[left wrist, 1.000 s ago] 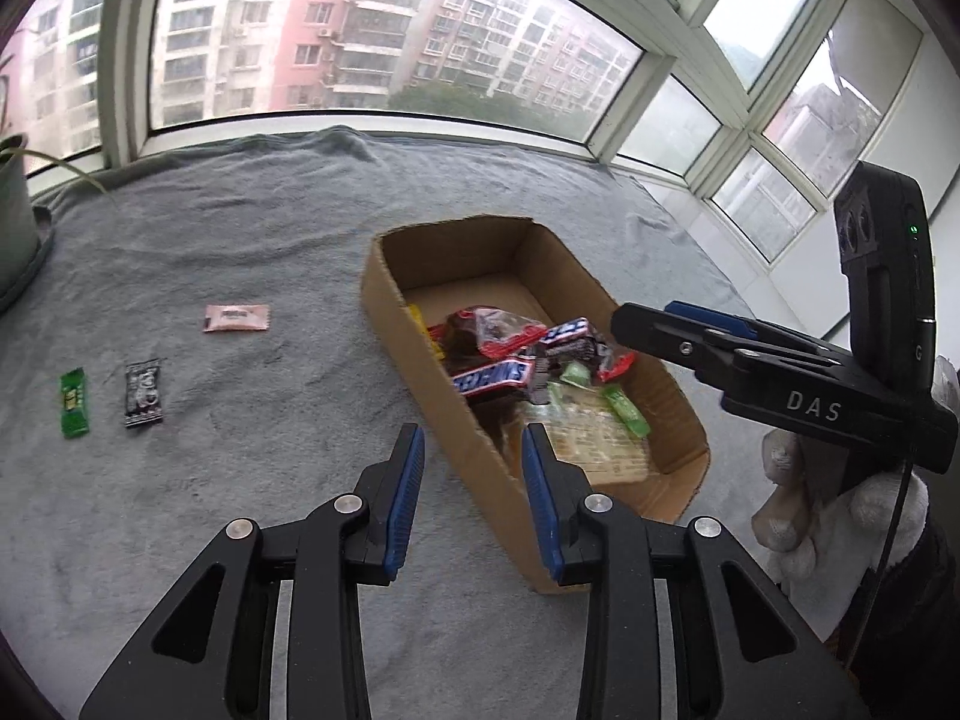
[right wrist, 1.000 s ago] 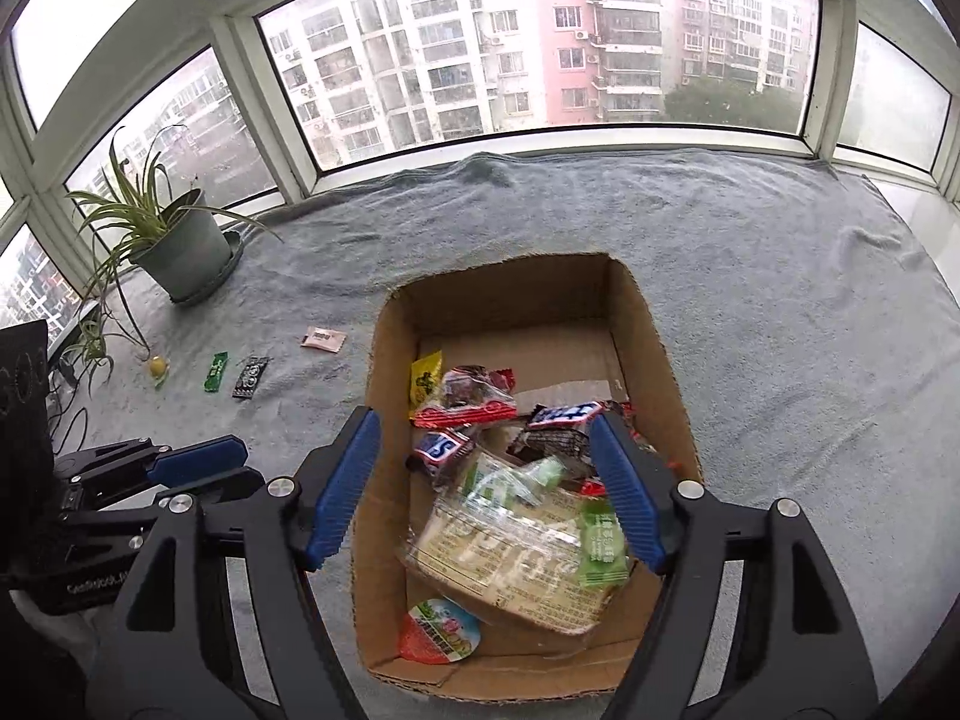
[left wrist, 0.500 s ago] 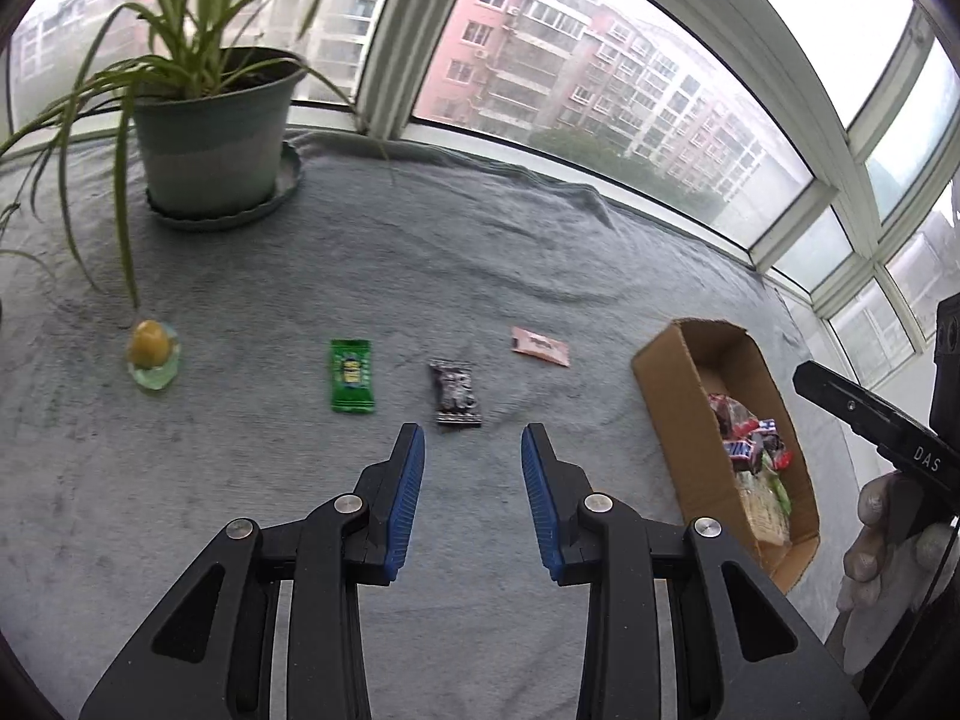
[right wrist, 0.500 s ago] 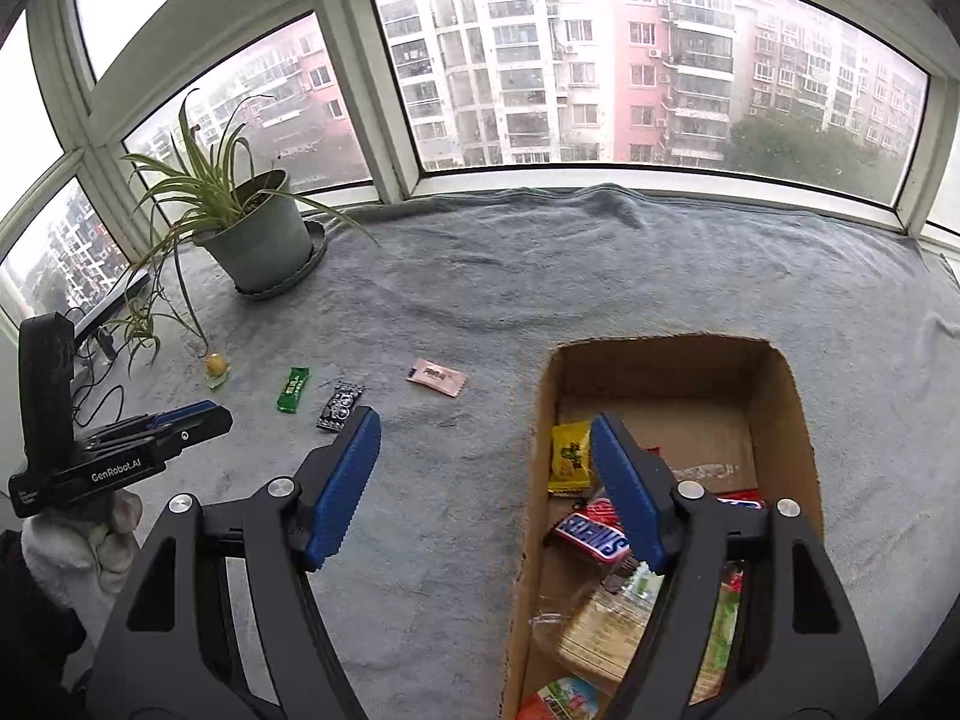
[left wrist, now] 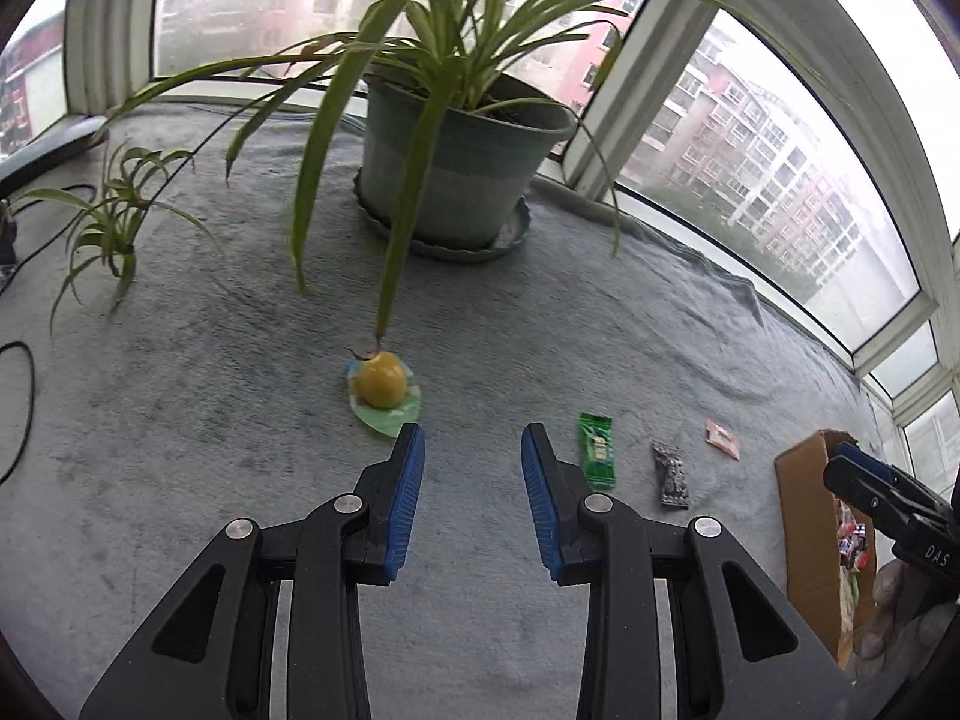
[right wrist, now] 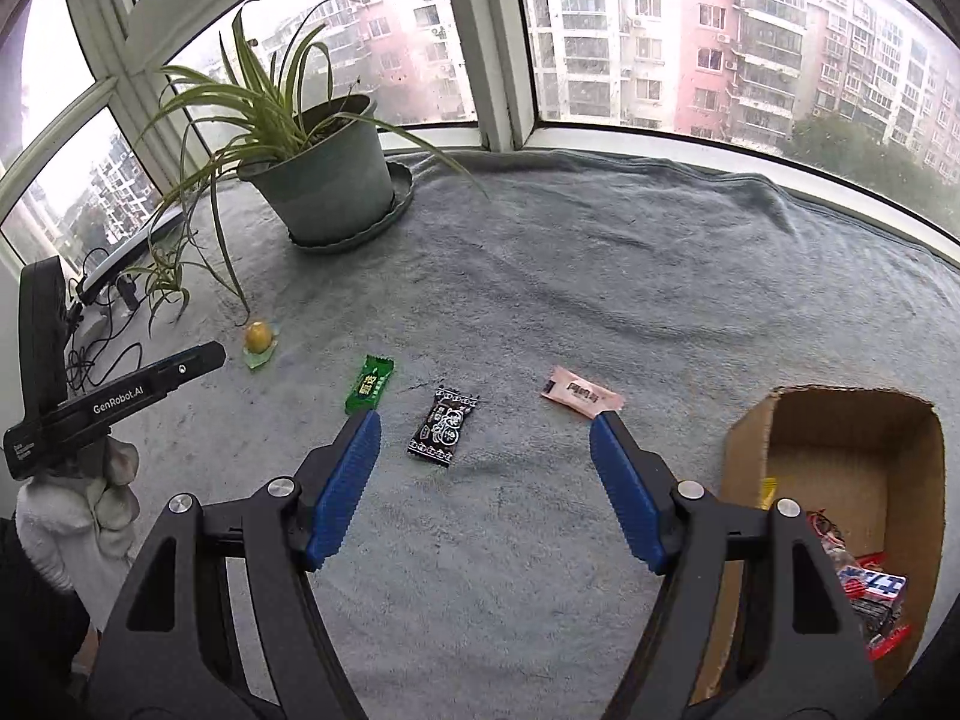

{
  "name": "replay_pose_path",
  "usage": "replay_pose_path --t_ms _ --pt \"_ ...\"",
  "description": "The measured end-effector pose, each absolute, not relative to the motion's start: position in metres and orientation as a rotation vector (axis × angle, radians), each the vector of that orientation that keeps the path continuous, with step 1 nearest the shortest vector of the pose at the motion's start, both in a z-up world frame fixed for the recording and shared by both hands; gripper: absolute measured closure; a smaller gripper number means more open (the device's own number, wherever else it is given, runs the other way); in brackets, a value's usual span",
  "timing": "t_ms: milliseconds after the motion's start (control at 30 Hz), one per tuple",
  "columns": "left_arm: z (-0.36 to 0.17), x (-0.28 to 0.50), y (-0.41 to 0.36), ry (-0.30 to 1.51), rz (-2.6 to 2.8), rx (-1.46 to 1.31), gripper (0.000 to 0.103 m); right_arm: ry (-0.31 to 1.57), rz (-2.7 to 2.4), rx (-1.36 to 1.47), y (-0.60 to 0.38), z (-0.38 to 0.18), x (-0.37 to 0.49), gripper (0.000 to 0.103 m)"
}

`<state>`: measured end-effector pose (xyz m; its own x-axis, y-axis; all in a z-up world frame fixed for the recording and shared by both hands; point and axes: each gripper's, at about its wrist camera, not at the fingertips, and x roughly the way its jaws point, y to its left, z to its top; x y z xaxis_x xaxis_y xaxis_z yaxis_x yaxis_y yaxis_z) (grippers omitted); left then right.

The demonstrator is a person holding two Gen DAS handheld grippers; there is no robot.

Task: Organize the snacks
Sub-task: 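Raise both tools and move them back toward the remaining snacks, then grasp the yellow round candy with the left tool while the right tool grasps the black packet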

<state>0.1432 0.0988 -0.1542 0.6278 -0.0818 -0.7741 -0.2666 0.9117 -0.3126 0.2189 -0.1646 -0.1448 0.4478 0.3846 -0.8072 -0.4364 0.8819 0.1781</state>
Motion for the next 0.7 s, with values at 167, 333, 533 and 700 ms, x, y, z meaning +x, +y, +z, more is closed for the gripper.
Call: replay_pose_path --t_ms 167,333,533,700 --pt "-0.165 0.153 0.114 0.900 0.148 -0.407 0.071 1.037 0.535 -0.076 -0.142 -0.167 0.227 0.028" --pt "-0.173 0.166 0.121 0.906 0.161 -0.374 0.071 1.095 0.546 -0.068 -0.129 -0.187 0.238 0.048" --pt "-0.184 0.180 0.123 0.922 0.165 -0.325 0.071 1.138 0.534 -0.034 -0.127 -0.202 0.248 0.052" --pt "-0.191 0.189 0.124 0.932 0.163 -0.313 0.071 1.159 0.525 -0.072 -0.119 -0.213 0.252 0.058"
